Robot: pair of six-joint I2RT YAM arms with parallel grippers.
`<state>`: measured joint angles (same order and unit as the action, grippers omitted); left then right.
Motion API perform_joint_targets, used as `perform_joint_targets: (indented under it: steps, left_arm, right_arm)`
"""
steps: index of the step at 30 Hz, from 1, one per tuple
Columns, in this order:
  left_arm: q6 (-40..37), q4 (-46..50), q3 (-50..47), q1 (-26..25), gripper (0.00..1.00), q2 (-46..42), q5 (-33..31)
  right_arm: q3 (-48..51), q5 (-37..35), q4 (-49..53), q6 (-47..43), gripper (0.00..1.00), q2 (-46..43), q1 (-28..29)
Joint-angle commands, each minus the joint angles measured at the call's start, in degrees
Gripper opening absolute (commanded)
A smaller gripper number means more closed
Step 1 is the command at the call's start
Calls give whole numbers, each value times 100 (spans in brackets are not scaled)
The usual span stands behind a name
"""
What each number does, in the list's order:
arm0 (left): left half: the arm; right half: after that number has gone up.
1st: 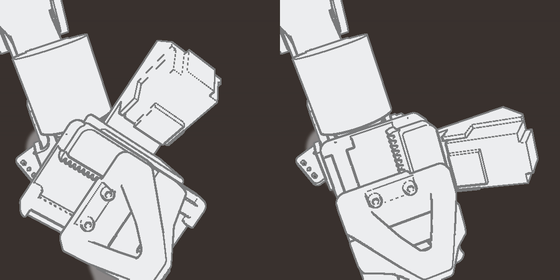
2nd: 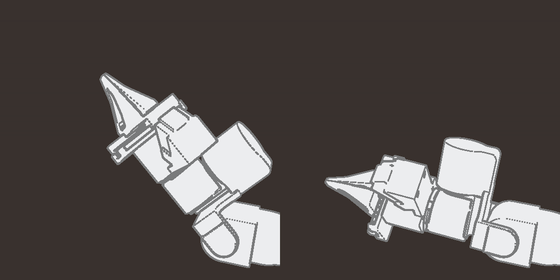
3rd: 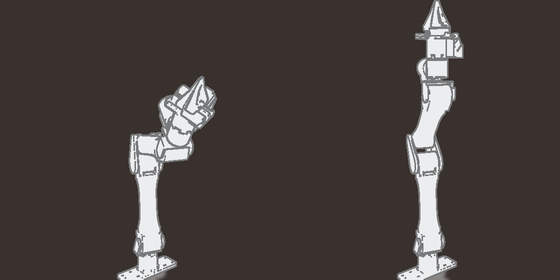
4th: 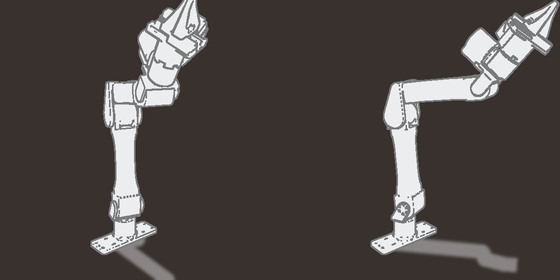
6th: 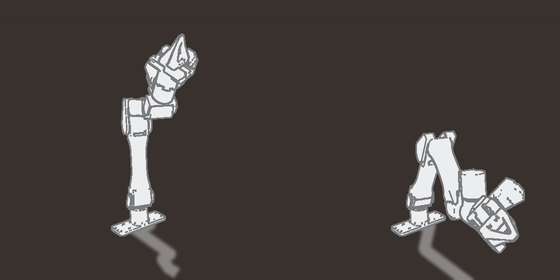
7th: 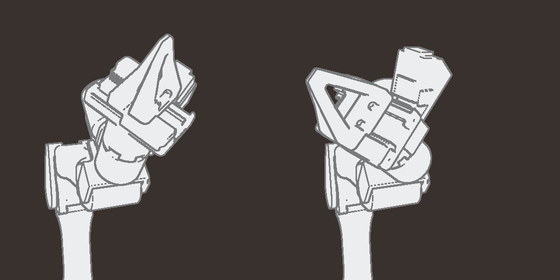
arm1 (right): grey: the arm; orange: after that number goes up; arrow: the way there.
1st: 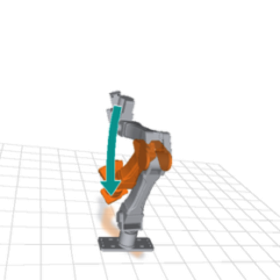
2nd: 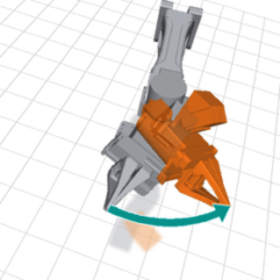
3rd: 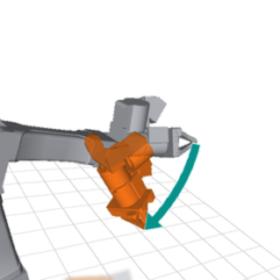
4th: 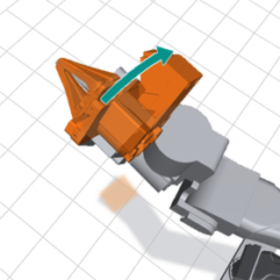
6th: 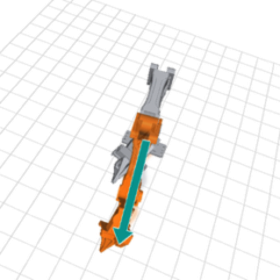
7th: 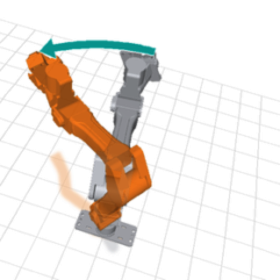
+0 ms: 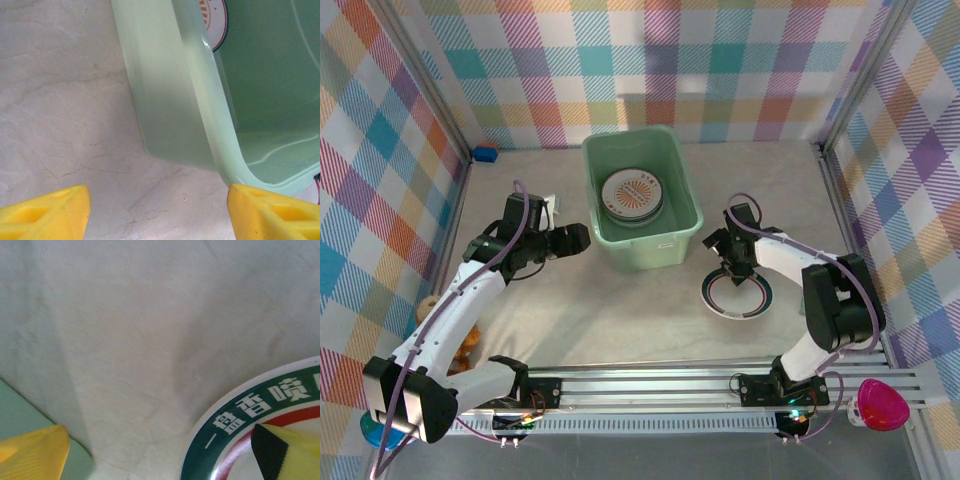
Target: Place the plates into the plastic bin on the countertop
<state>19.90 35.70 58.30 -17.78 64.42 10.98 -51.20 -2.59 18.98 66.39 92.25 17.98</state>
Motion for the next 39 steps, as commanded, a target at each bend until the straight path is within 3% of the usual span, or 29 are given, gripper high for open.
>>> perform_joint_targets:
  steps: [1,10,18,29,39]
  left_arm:
    - [43,143,81,60,72,-105,-88]
    - [88,33,61,55,72,-58,-39]
    - [-65,26,165,53,72,23,51]
    - [-9,-158,210,55,72,40,192]
    - [31,-99,217,55,72,22,163]
  right_arm:
    - [-288,-151,-232,-242,95,152,24]
    - [-461,0,-165,-700,95,76,16]
    - [-802,135,823,-1858,87,-1048,-185]
    - [1121,647,1964,-2707,77,-3106,-1414]
    - [1952,402,2227,-2639,73,-3644,-1735]
